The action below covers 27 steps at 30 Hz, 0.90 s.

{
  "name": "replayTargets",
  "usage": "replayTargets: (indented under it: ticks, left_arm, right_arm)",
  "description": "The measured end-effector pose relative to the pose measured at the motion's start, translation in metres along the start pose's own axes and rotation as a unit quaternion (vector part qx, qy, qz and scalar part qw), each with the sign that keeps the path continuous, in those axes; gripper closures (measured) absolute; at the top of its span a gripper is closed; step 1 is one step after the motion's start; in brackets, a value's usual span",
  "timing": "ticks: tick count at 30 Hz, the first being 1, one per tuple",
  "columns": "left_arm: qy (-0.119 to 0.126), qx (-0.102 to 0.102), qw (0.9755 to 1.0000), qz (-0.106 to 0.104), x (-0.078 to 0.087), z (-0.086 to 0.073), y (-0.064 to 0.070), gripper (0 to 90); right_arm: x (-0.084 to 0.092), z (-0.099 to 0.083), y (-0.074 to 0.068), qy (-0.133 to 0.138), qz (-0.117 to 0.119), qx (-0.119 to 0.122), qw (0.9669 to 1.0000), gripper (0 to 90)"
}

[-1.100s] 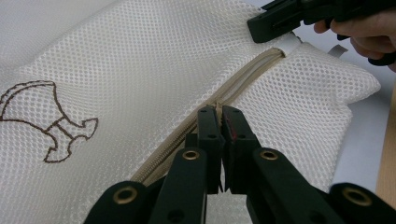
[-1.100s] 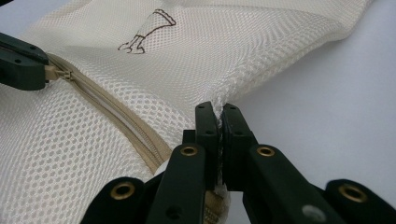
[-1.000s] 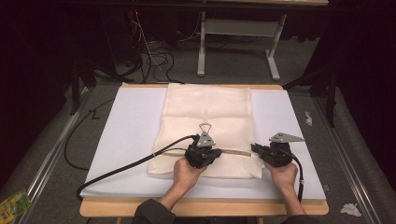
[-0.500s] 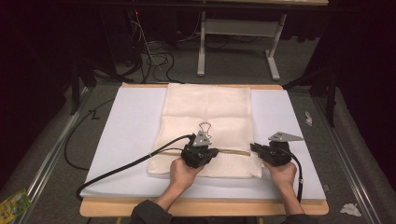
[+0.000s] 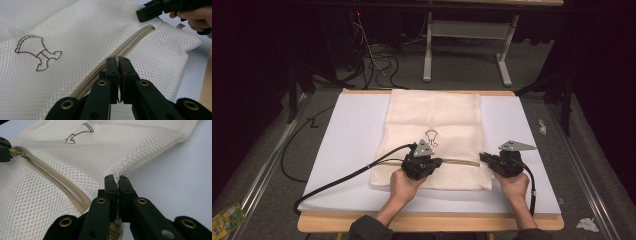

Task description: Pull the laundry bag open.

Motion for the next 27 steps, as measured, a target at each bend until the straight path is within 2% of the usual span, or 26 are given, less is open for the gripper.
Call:
replayTargets:
  ticks: [8,9,16,20,27]
  left_arm:
    - [0.006,0.004,1.0,0.006,0.007,-0.002,-0.006,87.3]
    - [0.007,0.011,0.9999,0.005,0.008,-0.003,-0.008,87.2]
    - [0.008,0.005,0.9999,0.011,0.013,-0.003,-0.008,87.2]
    - [0.009,0.014,0.9998,0.013,0.019,-0.004,-0.013,87.2]
    - [0.014,0.019,0.9996,0.015,0.023,-0.006,-0.017,87.3]
  right_arm:
    - [-0.001,0.0,0.0,0.001,0.0,0.003,1.0,88.6]
    - [-0.002,-0.001,0.0,0.001,0.001,-0.001,1.0,88.6]
    - [-0.002,0.001,-0.001,-0.002,0.001,0.005,1.0,88.5]
    - [-0.004,0.001,0.0,-0.001,-0.001,0.0,1.0,88.6]
    - [-0.006,0.003,-0.004,-0.004,0.002,0.005,1.0,88.5]
Point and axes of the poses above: each handheld gripper's, and its own axes: x roughly backward along the jaws, z roughly out of its top, y roughly to its right, the point moved 4 cm from there along -x, roughly forward along the jaws, and after that the axes turned 8 degrees about y, right-handed, at the moved point
